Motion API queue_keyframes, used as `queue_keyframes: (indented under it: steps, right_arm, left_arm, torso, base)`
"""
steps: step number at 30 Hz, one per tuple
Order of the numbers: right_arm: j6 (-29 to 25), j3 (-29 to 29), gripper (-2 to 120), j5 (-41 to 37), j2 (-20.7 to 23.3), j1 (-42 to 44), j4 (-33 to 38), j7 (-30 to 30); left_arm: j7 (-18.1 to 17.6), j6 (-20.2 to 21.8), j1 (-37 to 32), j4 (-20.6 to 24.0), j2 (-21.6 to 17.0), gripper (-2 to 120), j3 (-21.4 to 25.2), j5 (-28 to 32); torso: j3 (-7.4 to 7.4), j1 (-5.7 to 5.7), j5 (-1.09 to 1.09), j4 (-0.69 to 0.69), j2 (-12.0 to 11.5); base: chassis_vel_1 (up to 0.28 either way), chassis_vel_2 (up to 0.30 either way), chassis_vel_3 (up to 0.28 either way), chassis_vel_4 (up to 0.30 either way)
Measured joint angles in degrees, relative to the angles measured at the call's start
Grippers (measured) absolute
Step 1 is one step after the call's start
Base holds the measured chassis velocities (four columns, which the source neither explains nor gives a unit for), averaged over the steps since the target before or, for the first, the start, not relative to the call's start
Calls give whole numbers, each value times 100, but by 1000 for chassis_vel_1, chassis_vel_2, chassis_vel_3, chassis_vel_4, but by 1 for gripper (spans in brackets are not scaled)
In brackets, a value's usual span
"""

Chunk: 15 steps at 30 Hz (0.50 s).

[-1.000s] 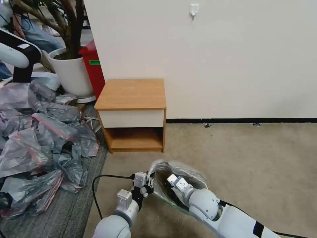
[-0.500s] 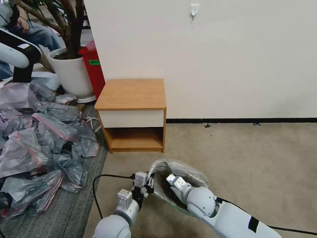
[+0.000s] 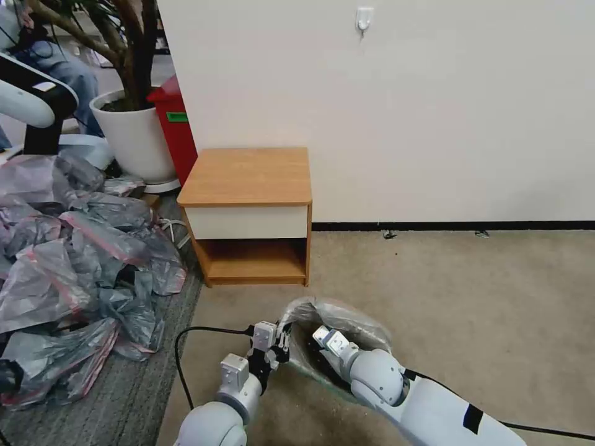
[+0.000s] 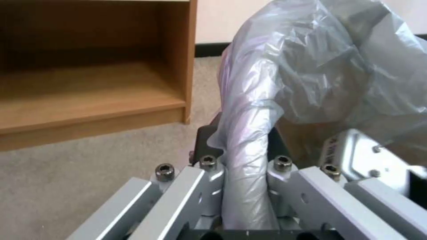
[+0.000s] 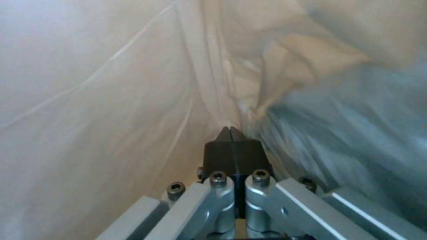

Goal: Pick up the garbage bag from the table and place it over the trash can.

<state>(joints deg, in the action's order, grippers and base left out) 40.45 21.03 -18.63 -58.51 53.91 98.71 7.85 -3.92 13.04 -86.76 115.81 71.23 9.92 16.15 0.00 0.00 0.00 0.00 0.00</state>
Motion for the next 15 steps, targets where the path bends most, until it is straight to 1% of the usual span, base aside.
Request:
queue_keyframes:
  steps: [9,15]
  right_arm:
    - [-5,-83,0,-10,185,138,409,-4]
    - [-15,-297,0,-13,391,320,811,-85]
  left_arm:
    - [-39,12,59,-101,36,7,59,159]
    - [-92,25,99,-169,73,7,145,282]
  torso:
    - [0,0,0,0,0]
    - [0,0,0,0,0]
  base:
    - [0,0,0,0]
    - [0,0,0,0]
